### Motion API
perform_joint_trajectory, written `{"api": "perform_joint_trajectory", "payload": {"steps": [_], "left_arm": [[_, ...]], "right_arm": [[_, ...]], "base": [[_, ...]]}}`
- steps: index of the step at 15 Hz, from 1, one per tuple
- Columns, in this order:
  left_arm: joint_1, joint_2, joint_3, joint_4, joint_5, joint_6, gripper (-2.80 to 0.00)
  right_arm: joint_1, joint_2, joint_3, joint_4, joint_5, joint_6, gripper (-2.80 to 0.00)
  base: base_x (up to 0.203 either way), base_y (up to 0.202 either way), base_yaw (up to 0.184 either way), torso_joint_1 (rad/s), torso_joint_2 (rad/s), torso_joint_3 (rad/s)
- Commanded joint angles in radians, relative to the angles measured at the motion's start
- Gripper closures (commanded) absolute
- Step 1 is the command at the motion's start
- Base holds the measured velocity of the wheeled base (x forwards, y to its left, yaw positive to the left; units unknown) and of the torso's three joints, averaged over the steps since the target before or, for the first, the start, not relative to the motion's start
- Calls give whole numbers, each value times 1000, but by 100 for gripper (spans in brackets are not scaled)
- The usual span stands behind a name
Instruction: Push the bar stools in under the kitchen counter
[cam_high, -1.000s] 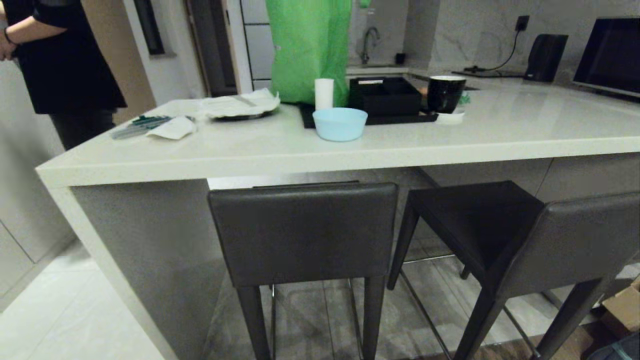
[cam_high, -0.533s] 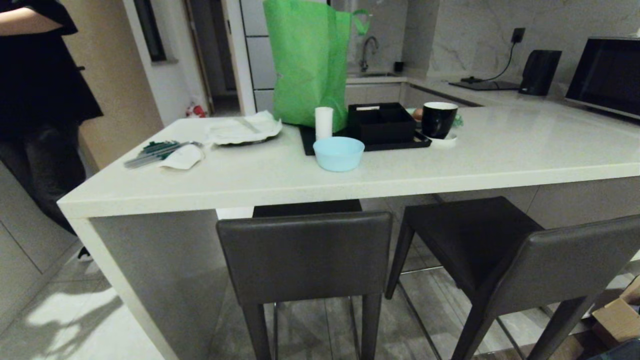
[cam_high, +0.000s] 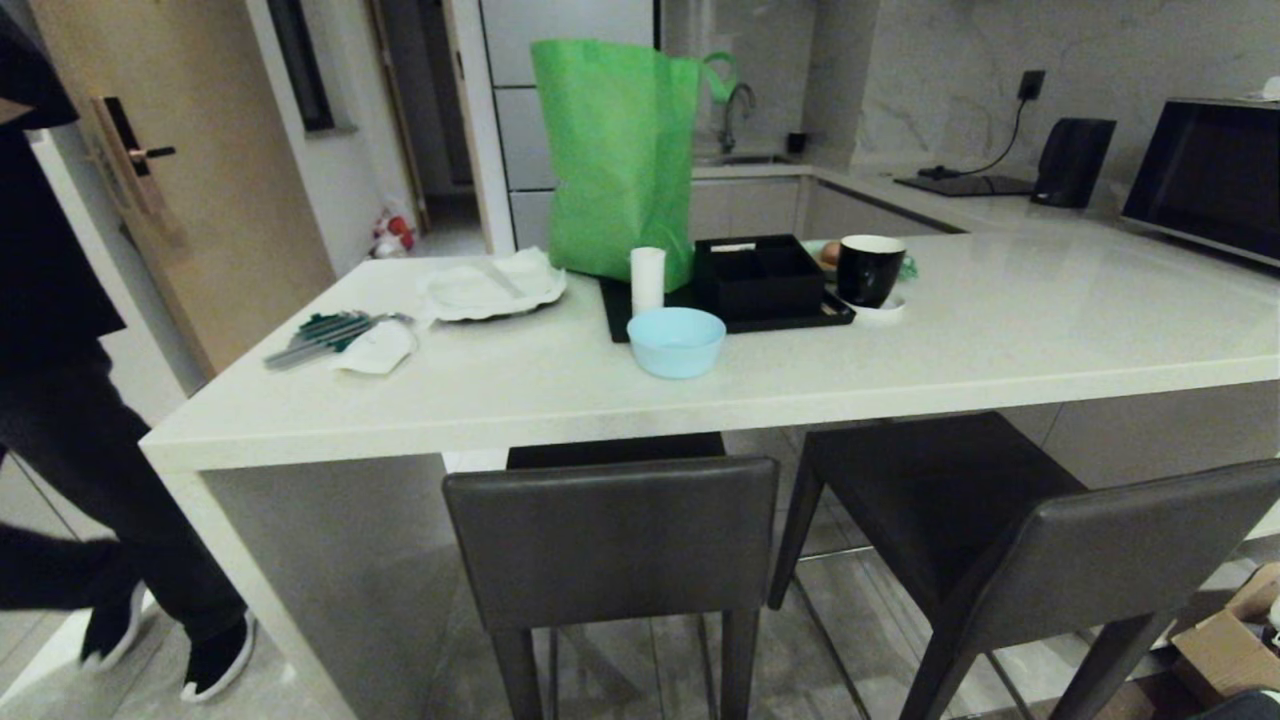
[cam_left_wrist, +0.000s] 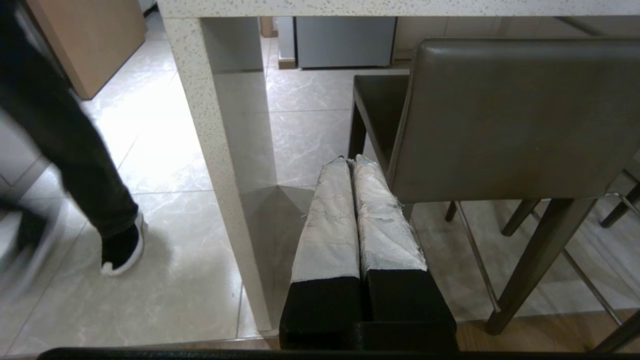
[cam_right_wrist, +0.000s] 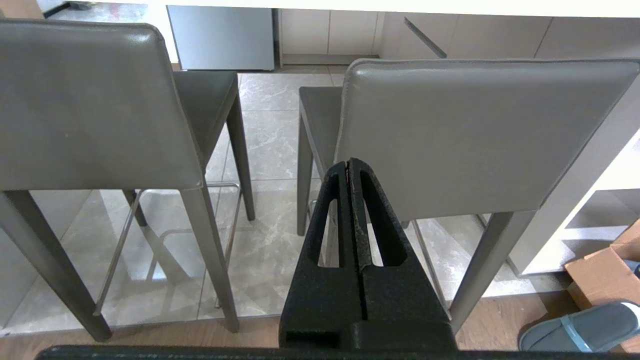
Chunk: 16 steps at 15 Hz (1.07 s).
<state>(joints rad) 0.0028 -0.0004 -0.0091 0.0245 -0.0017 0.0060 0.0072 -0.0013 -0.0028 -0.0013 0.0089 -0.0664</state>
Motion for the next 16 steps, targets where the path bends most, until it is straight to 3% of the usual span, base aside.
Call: {"api": "perform_joint_trajectory", "payload": {"steps": [1, 9, 16], "left_arm": [[0, 0, 0, 0, 0, 0, 0], [2, 0, 0, 0, 0, 0, 0], [2, 0, 0, 0, 0, 0, 0]], "right_arm": [[0, 1, 0, 0, 0, -1, 0], [0, 1, 0, 0, 0, -1, 0], [0, 1, 1, 0, 0, -1, 0]], "base": [[0, 0, 0, 0, 0, 0], [2, -16, 0, 0, 0, 0], [0, -187, 2, 3, 2, 2]]}}
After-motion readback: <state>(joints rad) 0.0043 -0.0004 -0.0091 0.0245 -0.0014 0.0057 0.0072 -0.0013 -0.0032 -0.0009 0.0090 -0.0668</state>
